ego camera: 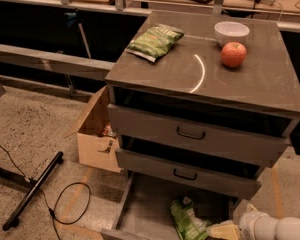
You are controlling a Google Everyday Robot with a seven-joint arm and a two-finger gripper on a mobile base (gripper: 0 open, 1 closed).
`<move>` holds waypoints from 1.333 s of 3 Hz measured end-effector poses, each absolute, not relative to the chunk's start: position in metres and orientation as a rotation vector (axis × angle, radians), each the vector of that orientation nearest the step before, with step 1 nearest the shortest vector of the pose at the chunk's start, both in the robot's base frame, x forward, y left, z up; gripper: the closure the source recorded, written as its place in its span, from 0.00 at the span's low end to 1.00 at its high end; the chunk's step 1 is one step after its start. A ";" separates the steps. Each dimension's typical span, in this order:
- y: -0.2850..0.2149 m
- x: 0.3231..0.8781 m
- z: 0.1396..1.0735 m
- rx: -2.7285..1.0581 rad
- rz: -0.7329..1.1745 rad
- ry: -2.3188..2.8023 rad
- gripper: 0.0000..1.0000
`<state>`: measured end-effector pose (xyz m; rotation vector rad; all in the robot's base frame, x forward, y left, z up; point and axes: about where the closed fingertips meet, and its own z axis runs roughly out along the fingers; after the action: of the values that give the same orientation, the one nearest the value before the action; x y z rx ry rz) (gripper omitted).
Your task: Pick green rice chip bag from bottom drawer and place on counter
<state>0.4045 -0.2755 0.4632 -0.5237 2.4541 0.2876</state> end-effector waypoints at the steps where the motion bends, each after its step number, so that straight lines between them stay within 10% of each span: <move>1: -0.268 0.419 0.424 -0.475 0.306 2.443 0.00; 4: -0.255 0.422 0.366 -0.443 0.302 2.471 0.00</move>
Offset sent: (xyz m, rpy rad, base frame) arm 0.0231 0.0187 -0.1529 0.0301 0.0211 -0.0813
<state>0.4222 -0.2554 0.3662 -0.4432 2.4709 0.3022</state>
